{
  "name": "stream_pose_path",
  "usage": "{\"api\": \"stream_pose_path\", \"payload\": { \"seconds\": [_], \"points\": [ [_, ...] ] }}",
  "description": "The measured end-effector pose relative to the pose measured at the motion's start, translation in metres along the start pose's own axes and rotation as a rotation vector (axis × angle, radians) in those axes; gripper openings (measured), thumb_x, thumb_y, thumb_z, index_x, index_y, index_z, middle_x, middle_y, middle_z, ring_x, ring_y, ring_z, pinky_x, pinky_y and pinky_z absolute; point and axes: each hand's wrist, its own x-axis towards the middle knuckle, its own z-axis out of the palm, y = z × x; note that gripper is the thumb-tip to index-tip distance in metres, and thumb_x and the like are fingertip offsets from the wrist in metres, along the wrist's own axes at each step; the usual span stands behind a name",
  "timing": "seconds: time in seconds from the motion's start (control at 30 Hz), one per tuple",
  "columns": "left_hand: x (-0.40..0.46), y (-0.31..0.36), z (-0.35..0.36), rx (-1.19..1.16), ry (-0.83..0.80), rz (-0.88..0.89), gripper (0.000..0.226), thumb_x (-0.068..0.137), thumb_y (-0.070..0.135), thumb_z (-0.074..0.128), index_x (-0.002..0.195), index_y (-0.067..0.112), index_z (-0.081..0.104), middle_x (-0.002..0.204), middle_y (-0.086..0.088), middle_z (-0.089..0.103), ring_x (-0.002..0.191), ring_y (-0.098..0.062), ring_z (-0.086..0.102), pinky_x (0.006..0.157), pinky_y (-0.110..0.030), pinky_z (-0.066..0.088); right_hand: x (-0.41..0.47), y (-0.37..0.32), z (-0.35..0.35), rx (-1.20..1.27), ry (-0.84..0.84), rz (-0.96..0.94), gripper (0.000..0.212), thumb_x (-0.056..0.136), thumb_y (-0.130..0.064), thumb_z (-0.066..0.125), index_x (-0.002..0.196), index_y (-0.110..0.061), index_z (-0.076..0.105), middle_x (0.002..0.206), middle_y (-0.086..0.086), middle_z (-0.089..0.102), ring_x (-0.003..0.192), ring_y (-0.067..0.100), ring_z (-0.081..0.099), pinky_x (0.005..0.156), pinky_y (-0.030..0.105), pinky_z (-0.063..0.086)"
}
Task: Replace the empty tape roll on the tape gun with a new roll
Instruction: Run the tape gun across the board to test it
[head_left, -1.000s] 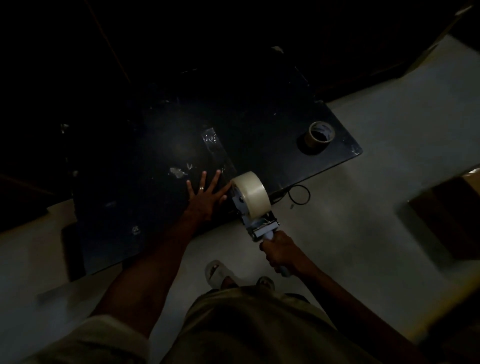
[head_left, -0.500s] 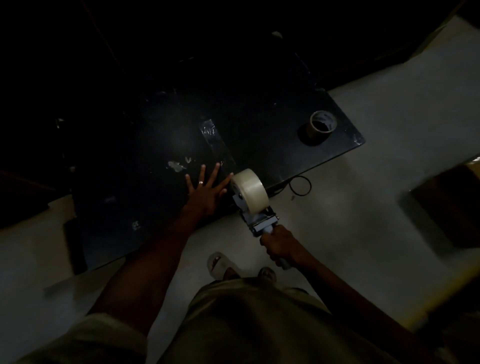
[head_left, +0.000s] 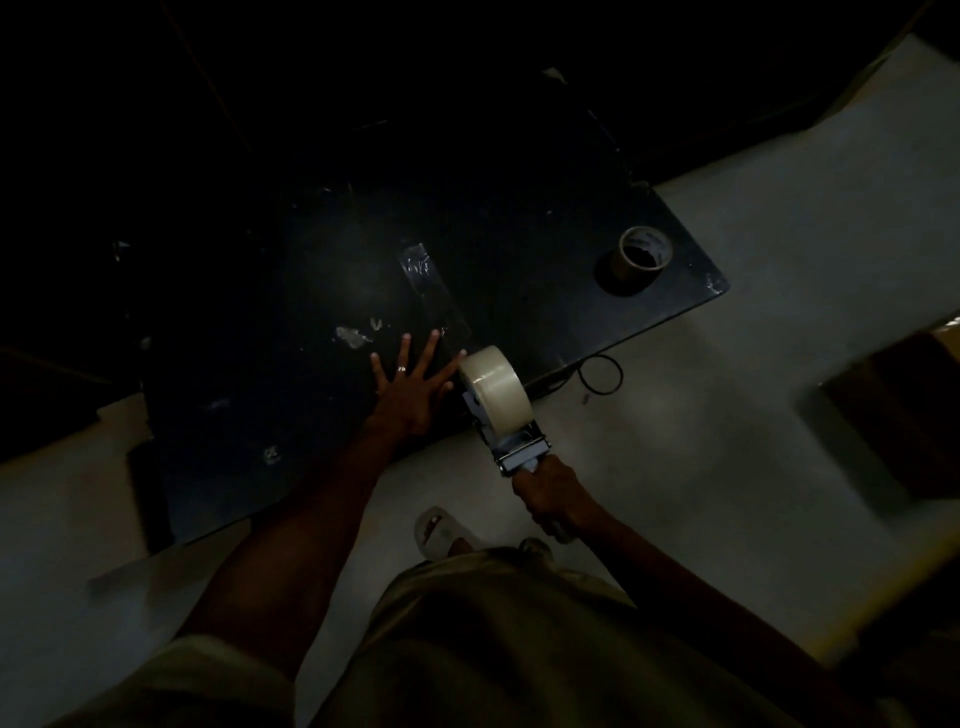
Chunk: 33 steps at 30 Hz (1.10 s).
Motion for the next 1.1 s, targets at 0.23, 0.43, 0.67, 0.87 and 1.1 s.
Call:
{"api": "stream_pose_path", "payload": {
  "seconds": [0.23, 0.43, 0.67, 0.87, 1.1],
  "points": [
    [0.000, 0.004, -0.002, -0.001, -0.021, -0.025, 0.050, 0.099, 0.050, 0.015, 0.130, 0.055, -0.024, 0.155, 0.010, -0.028, 0.143, -0.032, -0.026, 0.105, -0.073, -0.011, -0.001, -0.004, 0.003, 0.004, 0.001, 0.012, 0.019, 0.068, -0.038, 0.046, 0.068, -0.019, 0.048, 0.090, 0.011, 0.056, 0.086, 0.026, 0.057, 0.075, 0.030, 0.041],
    [0.000, 0.003, -0.001, -0.027, -0.030, -0.031, 0.050, 0.099, 0.052, 0.016, 0.134, 0.062, -0.018, 0.154, 0.013, -0.030, 0.143, -0.032, -0.025, 0.104, -0.073, -0.011, -0.003, -0.001, 0.011, 0.017, 0.050, 0.053, 0.019, 0.068, -0.036, 0.048, 0.059, -0.024, 0.035, 0.082, 0.009, 0.052, 0.080, 0.025, 0.054, 0.072, 0.034, 0.045],
    [0.000, 0.003, -0.004, -0.064, -0.040, -0.033, 0.049, 0.098, 0.053, 0.017, 0.131, 0.067, -0.017, 0.155, 0.015, -0.028, 0.143, -0.031, -0.026, 0.103, -0.075, -0.010, -0.004, 0.007, 0.007, 0.028, 0.093, 0.105, 0.038, 0.091, -0.013, 0.059, 0.060, -0.021, 0.039, 0.075, 0.003, 0.054, 0.080, 0.021, 0.053, 0.072, 0.028, 0.041],
    [-0.002, 0.003, -0.002, -0.063, -0.062, -0.048, 0.053, 0.098, 0.053, 0.021, 0.131, 0.066, -0.019, 0.153, 0.015, -0.032, 0.142, -0.031, -0.027, 0.100, -0.077, -0.010, -0.008, 0.001, 0.007, -0.026, 0.010, 0.087, 0.023, 0.075, -0.038, 0.055, 0.075, -0.016, 0.048, 0.106, 0.022, 0.064, 0.099, 0.036, 0.062, 0.081, 0.033, 0.047],
    [-0.004, 0.004, -0.002, -0.061, -0.062, -0.062, 0.057, 0.099, 0.048, 0.027, 0.132, 0.066, -0.016, 0.153, 0.015, -0.032, 0.142, -0.030, -0.027, 0.100, -0.078, -0.009, 0.005, 0.001, 0.012, -0.128, -0.010, 0.148, 0.032, 0.090, -0.033, 0.052, 0.065, -0.032, 0.032, 0.070, -0.009, 0.039, 0.071, 0.014, 0.046, 0.067, 0.022, 0.039]
  ]
}}
